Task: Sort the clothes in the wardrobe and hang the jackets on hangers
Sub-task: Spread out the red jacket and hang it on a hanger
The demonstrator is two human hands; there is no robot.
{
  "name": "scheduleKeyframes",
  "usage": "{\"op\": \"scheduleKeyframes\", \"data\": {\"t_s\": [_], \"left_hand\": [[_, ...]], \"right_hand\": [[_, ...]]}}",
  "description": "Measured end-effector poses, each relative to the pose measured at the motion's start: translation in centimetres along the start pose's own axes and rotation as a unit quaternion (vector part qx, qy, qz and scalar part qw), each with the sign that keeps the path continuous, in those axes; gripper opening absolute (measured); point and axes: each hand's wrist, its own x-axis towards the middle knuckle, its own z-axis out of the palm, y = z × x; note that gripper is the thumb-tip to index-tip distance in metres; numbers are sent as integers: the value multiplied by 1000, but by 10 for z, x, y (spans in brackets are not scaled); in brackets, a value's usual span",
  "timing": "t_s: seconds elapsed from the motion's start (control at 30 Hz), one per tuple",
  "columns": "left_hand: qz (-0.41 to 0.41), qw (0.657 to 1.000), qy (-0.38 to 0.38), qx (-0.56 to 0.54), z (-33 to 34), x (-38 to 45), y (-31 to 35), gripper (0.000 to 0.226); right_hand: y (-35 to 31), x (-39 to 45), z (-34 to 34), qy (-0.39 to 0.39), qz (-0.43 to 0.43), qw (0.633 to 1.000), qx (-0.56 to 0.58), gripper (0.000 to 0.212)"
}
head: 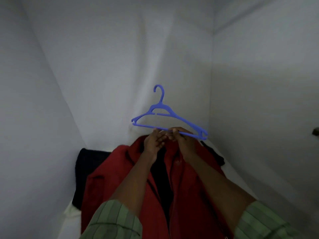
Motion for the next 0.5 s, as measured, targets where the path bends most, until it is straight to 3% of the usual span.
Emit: {"op": "scheduleKeyframes", "data": {"t_s": [0.23,0.3,0.4,0.5], "left_hand": [[-6,995,65,-70,-63,-19,-43,11],[5,994,72,-79,-77,-24,-52,14],[38,986,121,-109,-93,-31,-64,13],[85,967,201,-129,-107,-33,-74,7]], "right_hand": [[63,-31,10,-101,170,976,94,33],[74,-33,9,-118,205,967,95,30],[94,-34,5,-78,226,971,-23,8],[122,-27,-4,41,199,960,-195,8]]}}
